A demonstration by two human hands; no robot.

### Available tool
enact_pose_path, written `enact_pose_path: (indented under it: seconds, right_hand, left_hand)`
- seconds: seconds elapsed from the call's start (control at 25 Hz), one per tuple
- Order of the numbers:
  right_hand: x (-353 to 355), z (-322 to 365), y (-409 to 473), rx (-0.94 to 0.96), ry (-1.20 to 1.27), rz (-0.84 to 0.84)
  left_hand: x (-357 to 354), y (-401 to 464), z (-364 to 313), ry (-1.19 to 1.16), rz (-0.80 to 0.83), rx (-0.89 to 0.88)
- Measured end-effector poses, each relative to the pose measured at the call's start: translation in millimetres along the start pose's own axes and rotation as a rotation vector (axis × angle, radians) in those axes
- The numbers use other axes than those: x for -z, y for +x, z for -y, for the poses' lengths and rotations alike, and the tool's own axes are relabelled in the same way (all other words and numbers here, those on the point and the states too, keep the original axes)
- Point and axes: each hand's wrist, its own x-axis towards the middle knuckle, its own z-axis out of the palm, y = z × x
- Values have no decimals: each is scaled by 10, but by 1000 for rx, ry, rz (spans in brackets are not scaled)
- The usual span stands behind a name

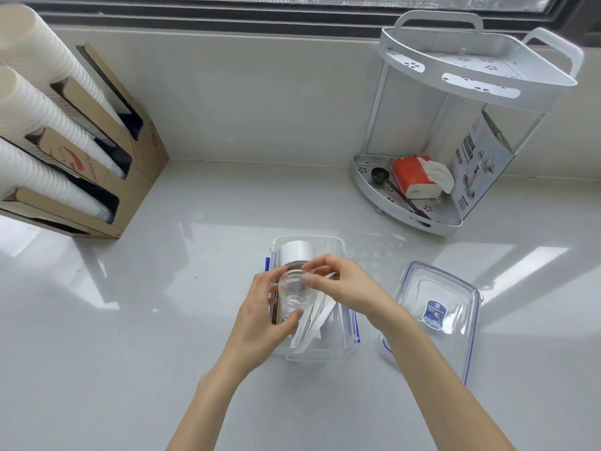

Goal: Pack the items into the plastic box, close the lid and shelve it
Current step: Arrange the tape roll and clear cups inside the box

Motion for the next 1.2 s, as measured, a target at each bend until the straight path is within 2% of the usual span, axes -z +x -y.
enact_pose_path:
  seconds: [0.16,0.28,0.4,0.6,0.72,0.92,1.12,1.2]
  right_hand:
    - [-48,-69,170,-27,58,-100]
    - [-156,-238,354,-32,-182,-140]
    - [-330,-348,497,34,-404,-68]
    - [-515,-455,556,37,-646,-39]
    - [-497,-450,495,28,-673,-72]
    - [-234,-289,260,22,-414,-71]
    - [68,-34,71,41,-77,-222]
    - [134,75,-2,87,62,-231]
  left_hand:
    - [64,-17,56,-18,-82,19]
    - [112,-11,101,-39,-123,36]
    - [147,-1,151,-40,-142,56]
    - [152,11,167,-51,-146,70]
    - [152,10,170,-54,-141,69]
    - [133,17,131,-55,-151,59]
    - [53,25,48,-63,-112,32]
    - [15,17,20,-65,-87,28]
